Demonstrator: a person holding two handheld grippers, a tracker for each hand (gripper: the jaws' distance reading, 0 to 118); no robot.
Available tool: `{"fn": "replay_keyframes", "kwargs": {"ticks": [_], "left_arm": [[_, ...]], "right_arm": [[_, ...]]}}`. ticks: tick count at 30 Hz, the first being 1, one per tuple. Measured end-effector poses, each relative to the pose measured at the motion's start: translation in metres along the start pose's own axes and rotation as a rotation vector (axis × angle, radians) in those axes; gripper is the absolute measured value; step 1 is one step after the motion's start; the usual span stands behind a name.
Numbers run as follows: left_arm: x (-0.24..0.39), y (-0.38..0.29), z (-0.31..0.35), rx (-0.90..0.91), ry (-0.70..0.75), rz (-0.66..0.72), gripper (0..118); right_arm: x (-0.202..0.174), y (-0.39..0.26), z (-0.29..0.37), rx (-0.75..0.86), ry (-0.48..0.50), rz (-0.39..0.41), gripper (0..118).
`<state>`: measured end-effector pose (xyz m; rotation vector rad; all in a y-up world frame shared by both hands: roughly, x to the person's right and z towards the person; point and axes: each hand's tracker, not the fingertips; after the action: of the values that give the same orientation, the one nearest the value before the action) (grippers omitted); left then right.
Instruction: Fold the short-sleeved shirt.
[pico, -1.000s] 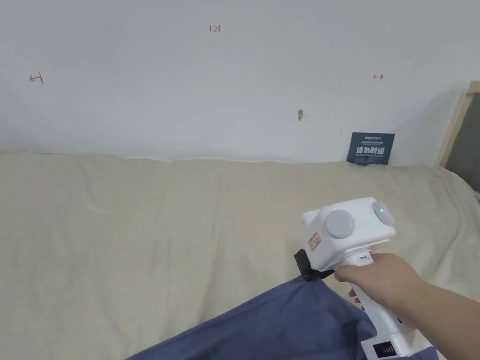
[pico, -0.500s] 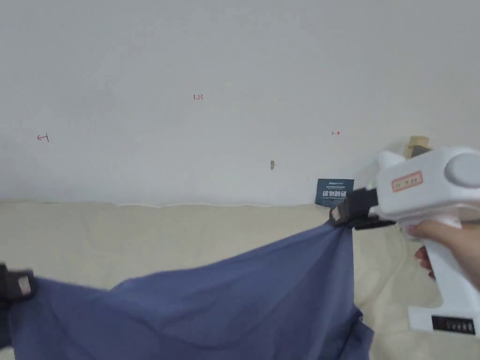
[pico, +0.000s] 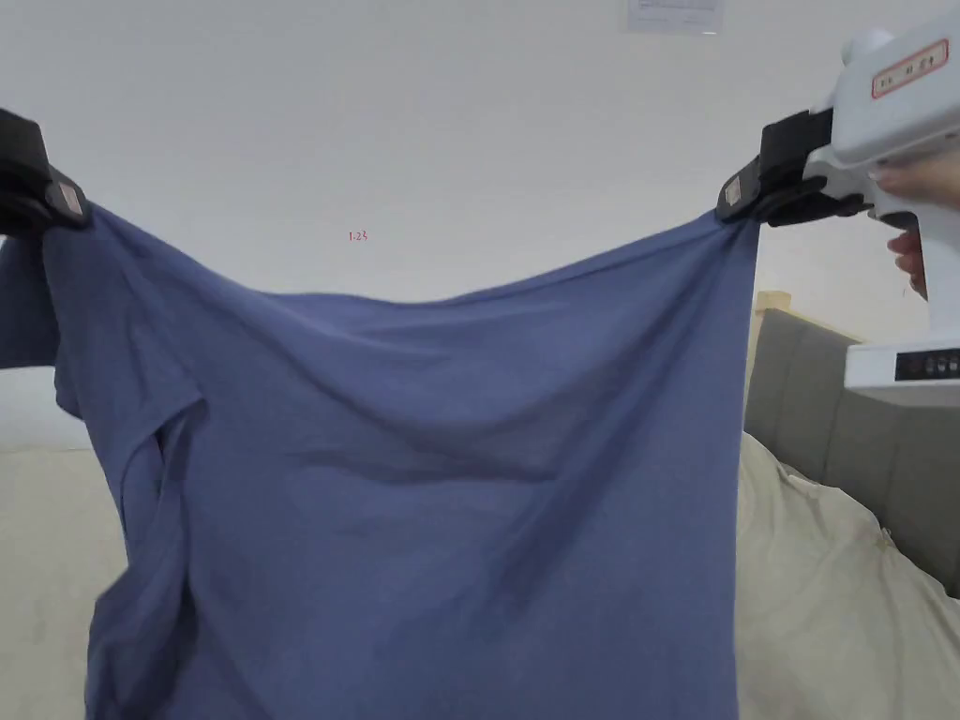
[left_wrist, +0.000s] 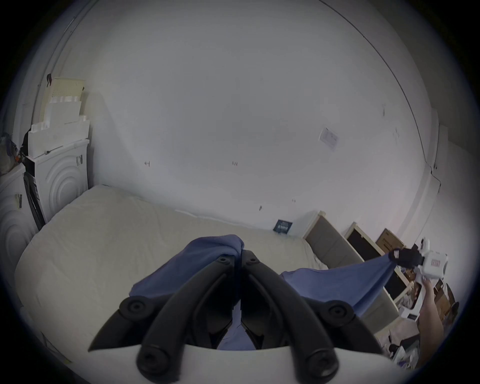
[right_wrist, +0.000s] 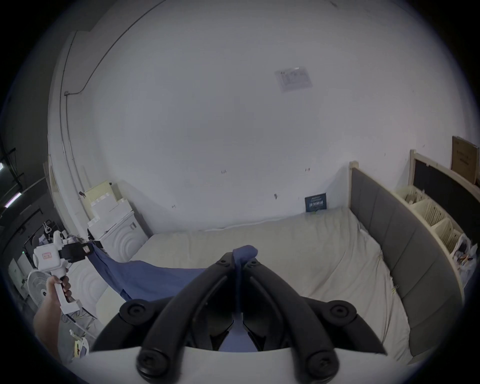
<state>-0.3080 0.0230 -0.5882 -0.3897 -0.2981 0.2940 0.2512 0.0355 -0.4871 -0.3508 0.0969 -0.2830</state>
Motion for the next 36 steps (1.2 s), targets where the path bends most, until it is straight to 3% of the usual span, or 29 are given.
{"fn": "replay_keyframes", "kwargs": {"ticks": [14,20,25,32,36], "left_arm": [[0.012,0.093,-0.079,0.143,0.057,-0.042,3],[0.018,0.115,-0.107,0.213,0.05,-0.09,3],[0.015,0.1,-0.125,0.254,0.015,-0.107,3],[0.001,0.035,-0.143,0.053,-0.003,-0.137,3],[-0.006,-0.015,-0.138,-0.05,-0.05,-0.048,3]], "right_arm": [[-0.013,0.079,-0.076,0.161,-0.065,-0.04,5],[-0.009,0.106,-0.123,0.19,-0.065,0.003,5],[0.002,0.088,-0.151,0.176,-0.094,0.038,5],[0.026,0.029,-0.167,0.05,-0.103,0.019,5],[0.033,-0.02,-0.155,-0.018,-0.088,-0.004,5]]}}
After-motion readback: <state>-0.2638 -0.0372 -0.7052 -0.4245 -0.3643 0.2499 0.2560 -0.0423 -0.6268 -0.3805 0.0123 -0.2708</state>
